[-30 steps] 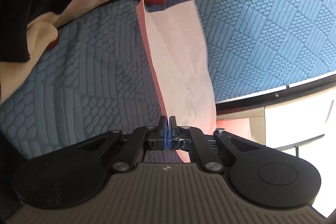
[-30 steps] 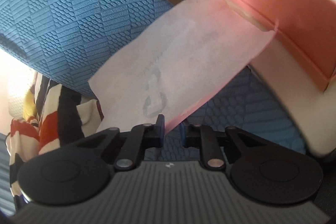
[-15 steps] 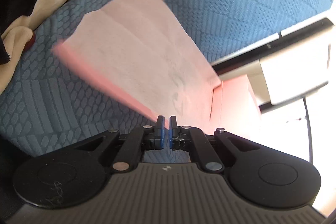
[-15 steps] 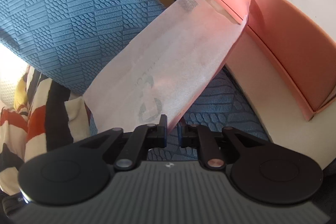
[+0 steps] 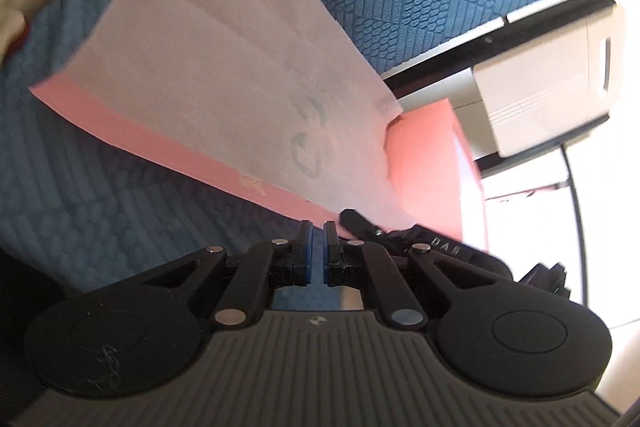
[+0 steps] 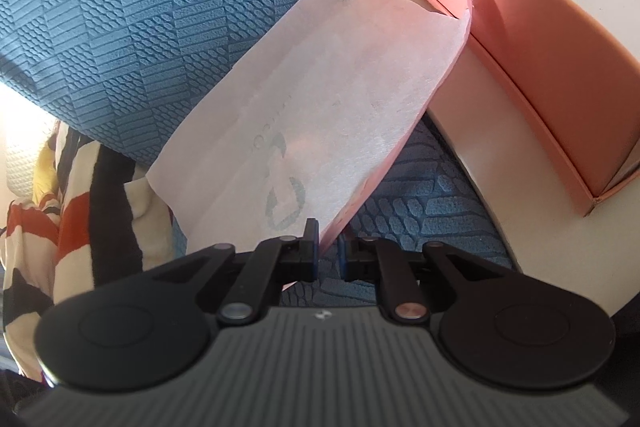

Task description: Organize objects

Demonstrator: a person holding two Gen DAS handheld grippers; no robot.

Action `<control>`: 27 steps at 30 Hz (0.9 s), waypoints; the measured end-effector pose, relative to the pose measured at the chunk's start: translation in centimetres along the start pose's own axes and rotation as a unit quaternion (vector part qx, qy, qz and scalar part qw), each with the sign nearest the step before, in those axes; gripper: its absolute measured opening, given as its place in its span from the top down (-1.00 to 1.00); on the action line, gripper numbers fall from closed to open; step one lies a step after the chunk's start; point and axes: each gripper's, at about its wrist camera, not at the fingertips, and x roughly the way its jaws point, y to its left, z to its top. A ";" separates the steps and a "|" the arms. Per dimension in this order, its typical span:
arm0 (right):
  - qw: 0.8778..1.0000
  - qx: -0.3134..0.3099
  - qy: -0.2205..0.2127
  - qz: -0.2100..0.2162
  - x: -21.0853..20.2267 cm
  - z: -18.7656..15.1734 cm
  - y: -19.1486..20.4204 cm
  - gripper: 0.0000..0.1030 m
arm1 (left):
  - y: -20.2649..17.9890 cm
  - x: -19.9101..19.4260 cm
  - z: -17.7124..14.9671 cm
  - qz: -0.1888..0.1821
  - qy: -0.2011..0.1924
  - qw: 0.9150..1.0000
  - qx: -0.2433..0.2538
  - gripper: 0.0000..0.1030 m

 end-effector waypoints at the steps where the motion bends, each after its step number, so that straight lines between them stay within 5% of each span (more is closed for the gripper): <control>1: 1.000 0.003 0.000 0.001 0.0 0.0 -0.1 0.76 | 0.3 0.2 0.0 -0.005 0.004 1.000 -0.011 0.76; 3: 1.000 0.004 0.000 0.002 -0.1 0.2 -0.2 0.76 | 0.7 0.7 0.0 -0.005 0.017 1.000 -0.024 0.11; 5: 1.000 0.006 0.000 0.005 0.0 0.3 -0.2 0.76 | 0.8 1.1 -0.1 -0.013 0.024 0.999 -0.030 -0.04; 14: 1.000 0.007 0.009 -0.005 0.7 0.6 -0.2 0.76 | 1.0 2.6 1.0 -0.036 -0.021 0.998 -0.039 -0.03; 27: 0.999 -0.001 0.034 -0.034 2.6 1.6 0.0 0.71 | 0.6 4.4 2.7 0.015 -0.042 0.999 -0.003 -0.03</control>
